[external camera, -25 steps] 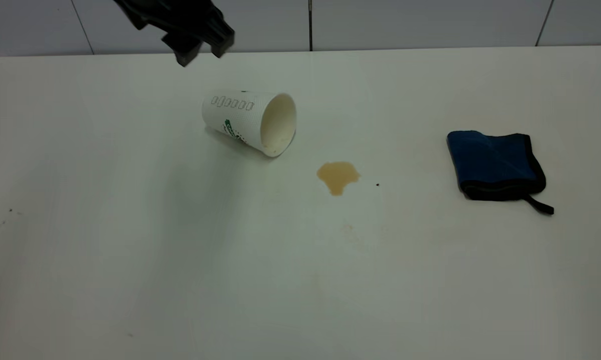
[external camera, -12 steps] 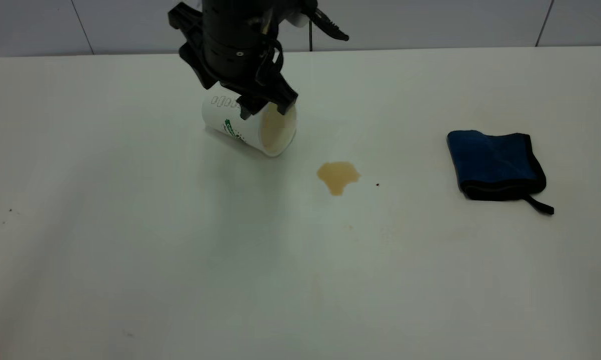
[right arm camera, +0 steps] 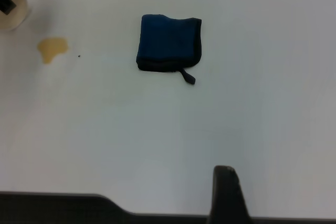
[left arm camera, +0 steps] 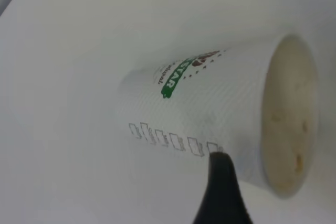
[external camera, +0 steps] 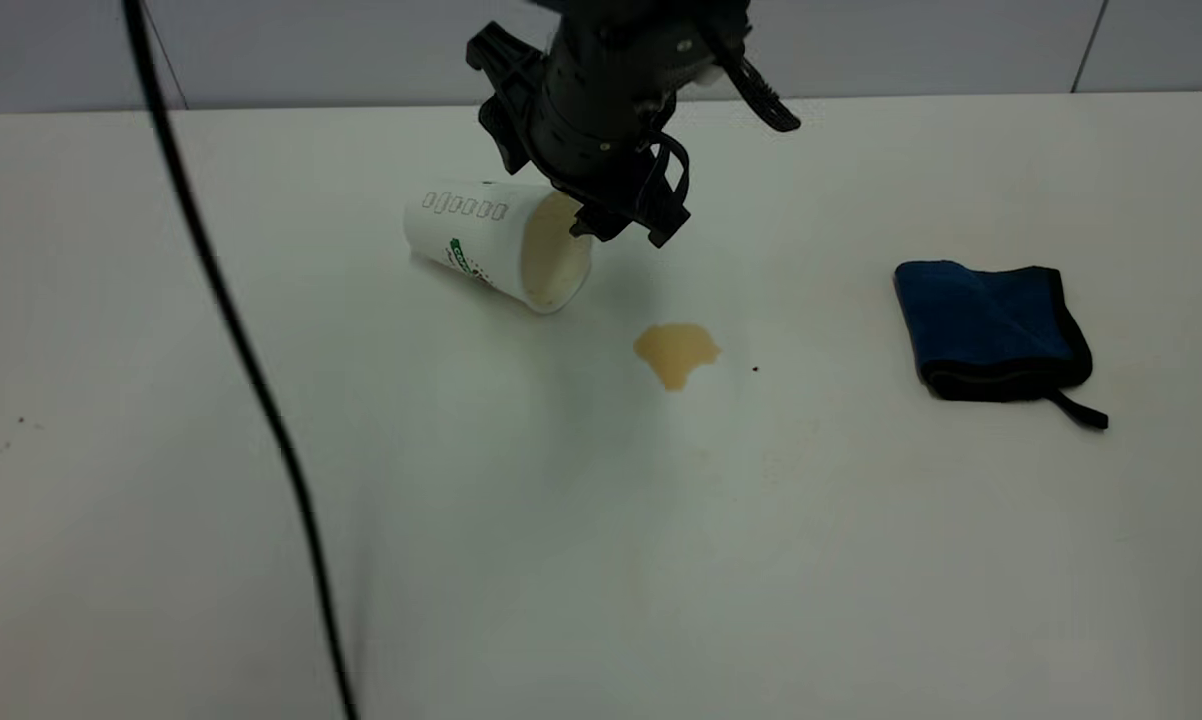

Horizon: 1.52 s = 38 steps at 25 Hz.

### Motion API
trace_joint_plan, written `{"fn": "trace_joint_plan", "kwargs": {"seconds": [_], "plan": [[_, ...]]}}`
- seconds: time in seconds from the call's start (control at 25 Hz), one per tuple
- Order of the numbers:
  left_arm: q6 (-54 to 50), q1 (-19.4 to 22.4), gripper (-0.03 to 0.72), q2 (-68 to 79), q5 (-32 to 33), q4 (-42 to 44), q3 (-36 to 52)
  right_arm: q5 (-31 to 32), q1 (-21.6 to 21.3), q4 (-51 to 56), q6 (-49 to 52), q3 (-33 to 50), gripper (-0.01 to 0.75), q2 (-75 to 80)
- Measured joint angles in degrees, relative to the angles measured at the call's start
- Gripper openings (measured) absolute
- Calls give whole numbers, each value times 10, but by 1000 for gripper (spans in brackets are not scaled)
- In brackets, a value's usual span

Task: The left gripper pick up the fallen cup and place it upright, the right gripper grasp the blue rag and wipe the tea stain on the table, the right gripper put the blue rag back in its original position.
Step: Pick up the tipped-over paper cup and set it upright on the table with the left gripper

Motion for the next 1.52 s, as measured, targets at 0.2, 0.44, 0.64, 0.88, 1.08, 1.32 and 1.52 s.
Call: {"fn": "trace_joint_plan", "kwargs": {"seconds": [0.2, 0.44, 0.64, 0.88, 1.08, 1.32, 1.52], "plan": [[-39, 0, 590, 32, -2, 49, -37, 0, 0, 0, 0, 0, 545, 0], [-62, 0, 590, 46, 5, 78, -41, 0, 0, 0, 0, 0, 545, 0], [-63, 4, 590, 60, 26, 78, -41, 0, 0, 0, 0, 0, 545, 0], [-92, 9, 583, 72, 30, 113, -41, 0, 0, 0, 0, 0, 545, 0], [-126, 10, 536, 80, 28, 154, -41, 0, 0, 0, 0, 0, 545, 0], [-147, 14, 313, 86, 32, 163, -41, 0, 0, 0, 0, 0, 545, 0], [-123, 27, 51, 79, 76, 170, -41, 0, 0, 0, 0, 0, 545, 0]]}}
